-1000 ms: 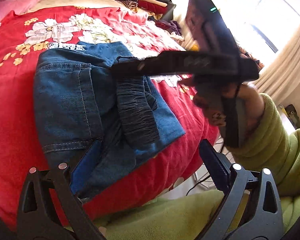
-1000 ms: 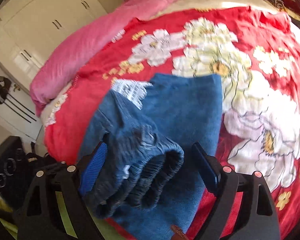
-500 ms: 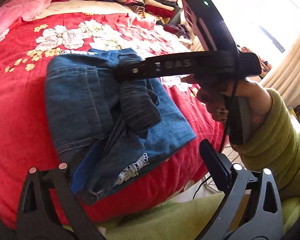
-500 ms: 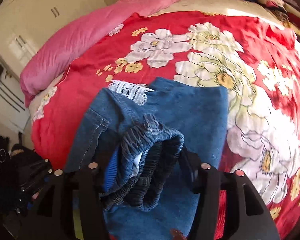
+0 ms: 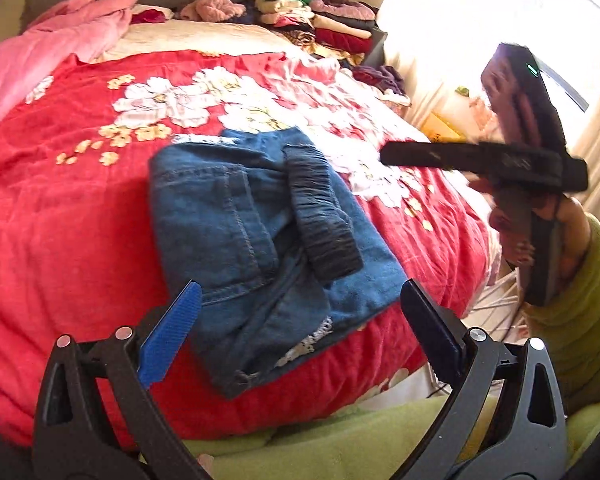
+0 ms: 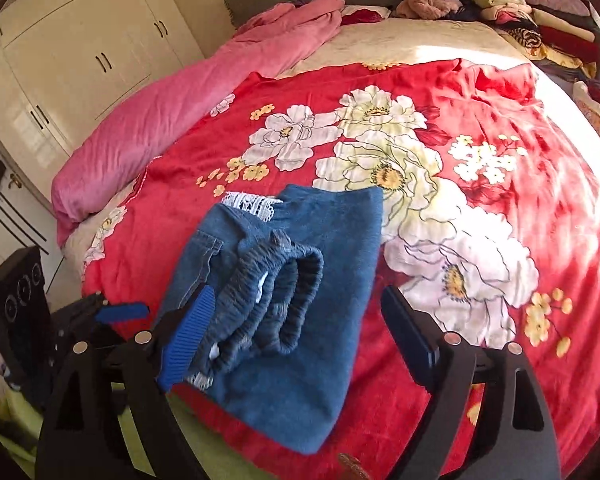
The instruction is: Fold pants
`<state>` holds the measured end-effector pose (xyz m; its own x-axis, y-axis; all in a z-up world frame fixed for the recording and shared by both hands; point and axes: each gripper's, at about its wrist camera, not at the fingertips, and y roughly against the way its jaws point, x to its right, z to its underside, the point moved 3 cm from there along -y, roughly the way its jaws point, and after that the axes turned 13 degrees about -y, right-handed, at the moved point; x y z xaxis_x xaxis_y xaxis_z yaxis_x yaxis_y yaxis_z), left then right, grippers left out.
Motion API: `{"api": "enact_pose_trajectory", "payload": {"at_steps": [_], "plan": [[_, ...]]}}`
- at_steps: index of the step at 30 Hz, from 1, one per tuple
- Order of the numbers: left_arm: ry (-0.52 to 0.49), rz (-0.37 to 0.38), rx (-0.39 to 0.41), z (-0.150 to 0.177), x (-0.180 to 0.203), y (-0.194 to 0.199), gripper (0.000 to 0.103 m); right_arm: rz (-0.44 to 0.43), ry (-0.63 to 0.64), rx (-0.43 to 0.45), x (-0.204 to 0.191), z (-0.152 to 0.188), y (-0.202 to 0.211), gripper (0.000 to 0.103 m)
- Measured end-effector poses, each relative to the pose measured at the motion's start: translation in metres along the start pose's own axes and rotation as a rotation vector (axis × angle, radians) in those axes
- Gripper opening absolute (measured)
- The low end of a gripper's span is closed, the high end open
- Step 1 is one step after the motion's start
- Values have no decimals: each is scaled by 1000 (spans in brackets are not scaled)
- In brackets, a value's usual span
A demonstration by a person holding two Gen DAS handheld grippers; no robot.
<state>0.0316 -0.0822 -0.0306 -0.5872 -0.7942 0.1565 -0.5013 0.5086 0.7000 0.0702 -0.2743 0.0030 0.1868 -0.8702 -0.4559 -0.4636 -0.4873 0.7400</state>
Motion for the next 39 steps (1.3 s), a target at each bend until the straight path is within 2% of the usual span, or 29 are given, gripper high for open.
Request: {"api": "enact_pose_trajectory", "payload": {"at_steps": [5,10,14,16,18,20,24,26,28,30,31,34,39], "plan": [[48,-57,6,0,-18,6,93,-20,-12,-11,0,21,11,84],[120,-152,18,0,-50,14,93,-65,50,-50,-18,49,9,84],[224,-201,60,-5,-82,21,93,-146,46,-109,-36,66,-3,84],[222,-216,41,-11,-90,17,93,-185,5,-157,-42,72,-15,82],[191,-218,20,-20,-90,10,86,-210,-47,-200,-45,75,-29,73],[154,-205,-9,-29,-87,-3,62,-231,-115,-236,-46,75,-43,71],[112,-186,-54,-39,-81,-29,60,-279,-239,-249,-51,66,-65,72],[96,-198,-79,-40,-81,-42,60,-271,-212,-238,-58,62,-73,72],[96,-199,-104,-39,-82,-52,60,-231,-185,-236,-60,62,-83,59],[89,-209,-121,-36,-84,-59,60,-207,-127,-216,-60,65,-83,18],[83,-211,-120,-35,-84,-61,60,-221,-93,-196,-59,67,-76,15],[79,-217,-107,-33,-84,-63,66,-171,5,-156,-57,78,-57,10],[78,-218,-101,-30,-83,-68,72,-137,-34,-217,-37,98,-67,10]]}}
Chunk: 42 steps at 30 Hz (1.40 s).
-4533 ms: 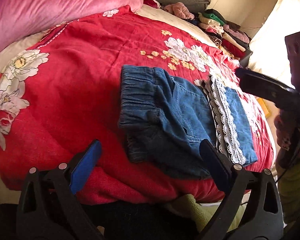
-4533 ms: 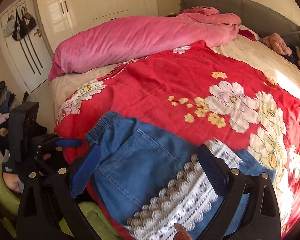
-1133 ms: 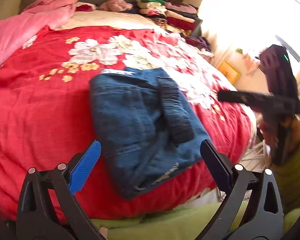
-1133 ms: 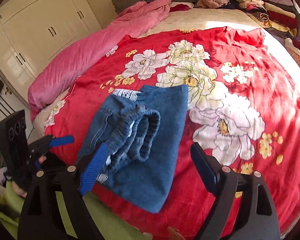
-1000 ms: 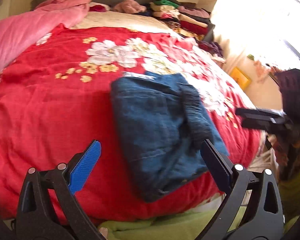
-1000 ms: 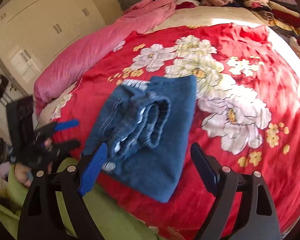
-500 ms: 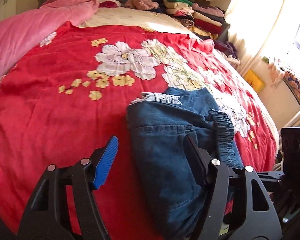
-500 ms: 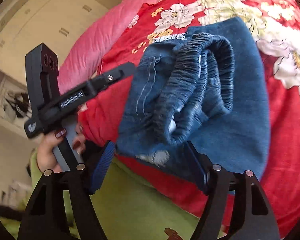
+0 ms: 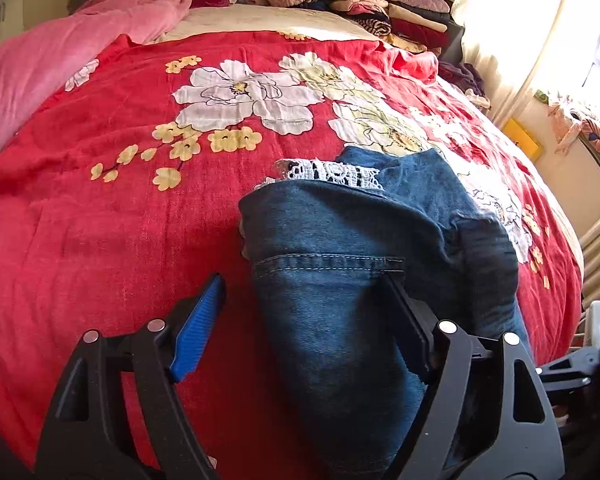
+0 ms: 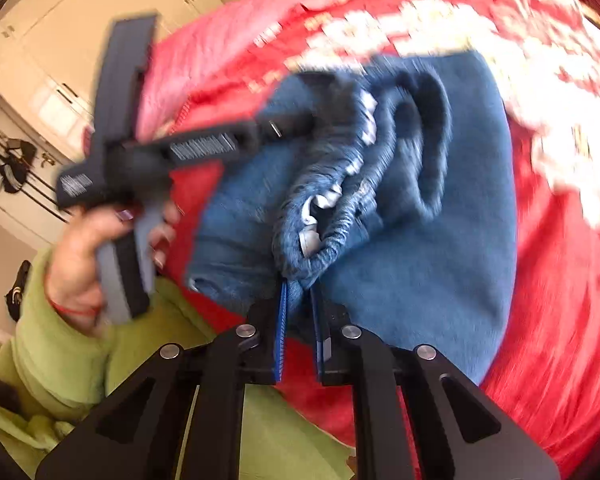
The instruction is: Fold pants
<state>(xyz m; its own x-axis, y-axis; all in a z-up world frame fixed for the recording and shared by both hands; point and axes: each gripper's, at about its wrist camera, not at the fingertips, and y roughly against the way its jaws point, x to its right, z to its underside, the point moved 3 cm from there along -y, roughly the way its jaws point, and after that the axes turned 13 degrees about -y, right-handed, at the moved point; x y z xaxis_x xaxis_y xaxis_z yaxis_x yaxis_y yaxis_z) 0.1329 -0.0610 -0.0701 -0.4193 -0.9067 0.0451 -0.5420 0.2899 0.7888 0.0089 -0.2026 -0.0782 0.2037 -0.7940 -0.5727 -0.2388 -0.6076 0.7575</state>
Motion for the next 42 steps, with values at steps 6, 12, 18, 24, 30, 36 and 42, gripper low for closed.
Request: {"api": "enact_pose_trajectory", "payload": {"at_steps": [6,12,18,24,30,36,42], "plan": [[-17,-24,22,1,3,5,73,16,43,4,-7,-1,7,15],[-29,-45,44,0,5,9,76,41,100,40,-13,-2,28,34],[-36,-49,49,0,7,11,78,37,175,82,-18,3,48,34],[-35,-48,48,1,6,11,79,-2,306,82,-48,3,39,34],[-34,-48,45,2,6,10,79,42,344,41,-58,-4,1,34],[-24,-41,37,5,4,8,82,42,328,14,-51,3,-12,34],[-25,-46,58,6,4,14,83,38,340,4,-56,9,-6,35]]}}
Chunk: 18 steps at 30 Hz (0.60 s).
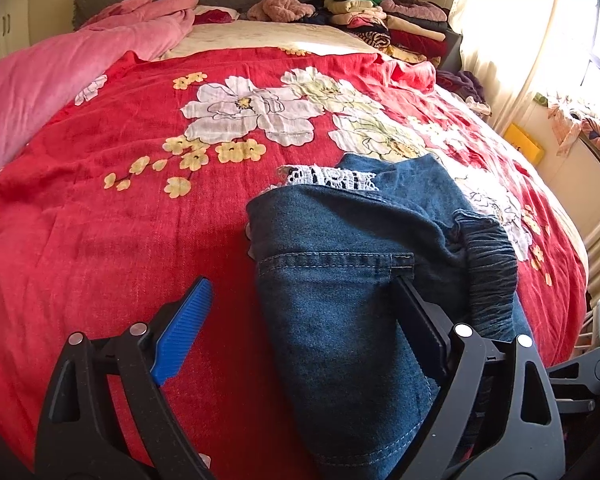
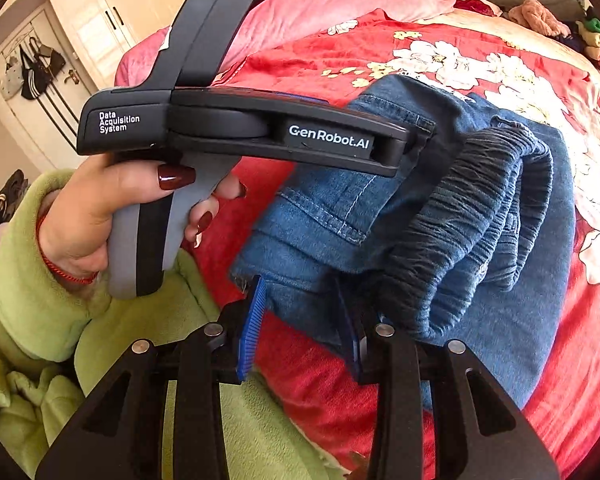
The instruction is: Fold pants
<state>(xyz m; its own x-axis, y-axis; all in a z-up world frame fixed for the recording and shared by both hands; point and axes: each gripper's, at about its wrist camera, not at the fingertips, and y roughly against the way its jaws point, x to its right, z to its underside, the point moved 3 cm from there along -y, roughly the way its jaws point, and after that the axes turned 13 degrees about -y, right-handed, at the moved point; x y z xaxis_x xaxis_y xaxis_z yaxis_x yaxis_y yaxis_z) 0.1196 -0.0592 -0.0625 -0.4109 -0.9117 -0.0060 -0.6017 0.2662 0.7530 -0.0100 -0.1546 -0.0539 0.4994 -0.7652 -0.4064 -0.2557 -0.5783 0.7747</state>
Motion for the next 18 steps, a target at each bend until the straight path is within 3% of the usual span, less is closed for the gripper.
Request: {"api": "enact_pose_trajectory", "payload": {"at_steps": [4,7,14,16,18], "plan": [[1,-13,18,-1,-1,9,83,-15,17,21,-6,5,16,35],[5,-23,27,0,-2,15,84,-26,20,26,-9,6,22,43],[16,-32,40,1,-6,24,89,-32,37,36,-18,7,31,44],[16,-33,45,1,-6,27,91,-37,46,52,-22,6,36,55],[15,-37,51,1,-5,29,93,-41,58,68,-25,5,41,57]]}}
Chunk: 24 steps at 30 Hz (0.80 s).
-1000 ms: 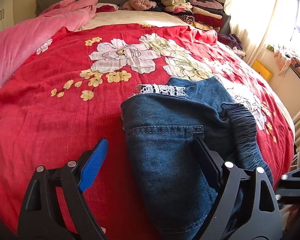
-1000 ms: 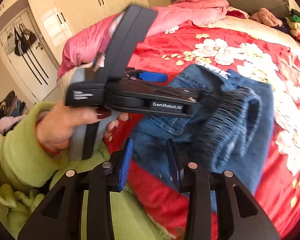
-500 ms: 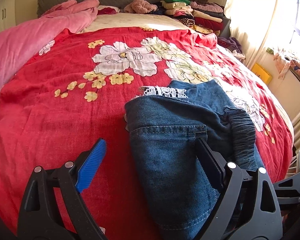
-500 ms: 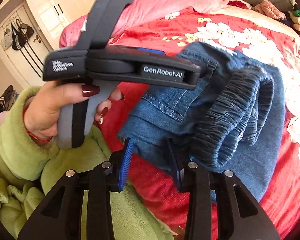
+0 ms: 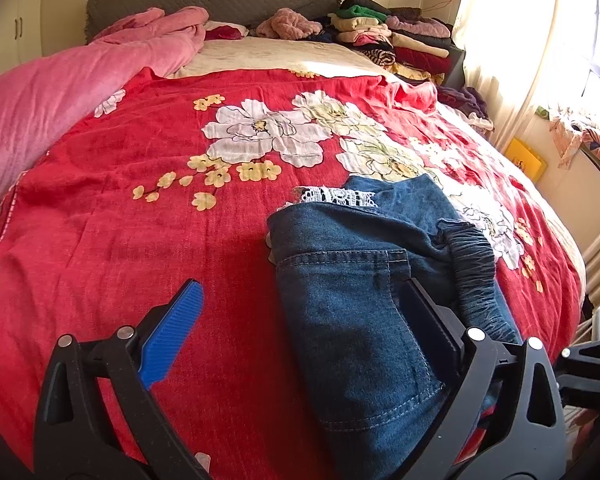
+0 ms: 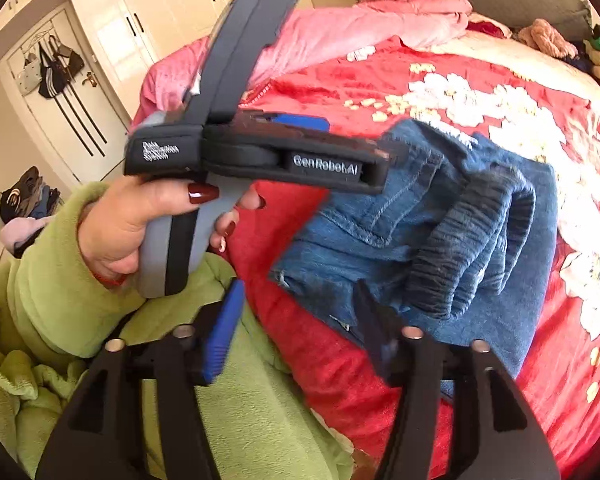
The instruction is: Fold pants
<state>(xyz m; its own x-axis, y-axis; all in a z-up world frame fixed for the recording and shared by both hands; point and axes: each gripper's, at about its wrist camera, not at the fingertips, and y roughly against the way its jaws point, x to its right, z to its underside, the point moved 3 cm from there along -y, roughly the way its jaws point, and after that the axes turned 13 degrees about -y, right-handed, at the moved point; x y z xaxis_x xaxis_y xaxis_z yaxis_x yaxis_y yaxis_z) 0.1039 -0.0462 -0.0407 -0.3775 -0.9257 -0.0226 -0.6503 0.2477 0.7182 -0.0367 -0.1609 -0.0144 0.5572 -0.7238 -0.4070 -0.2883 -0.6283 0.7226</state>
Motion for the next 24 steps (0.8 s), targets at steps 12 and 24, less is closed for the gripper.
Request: {"api": "enact_pose_trajectory", "payload": {"at_steps": [12,24], "plan": [[17,-19,28,0,-5,17,93,2,23,95,-4,-14,31,59],[24,-57,58,2,-10,36,93,91,-36,242,19,-32,67,99]]}}
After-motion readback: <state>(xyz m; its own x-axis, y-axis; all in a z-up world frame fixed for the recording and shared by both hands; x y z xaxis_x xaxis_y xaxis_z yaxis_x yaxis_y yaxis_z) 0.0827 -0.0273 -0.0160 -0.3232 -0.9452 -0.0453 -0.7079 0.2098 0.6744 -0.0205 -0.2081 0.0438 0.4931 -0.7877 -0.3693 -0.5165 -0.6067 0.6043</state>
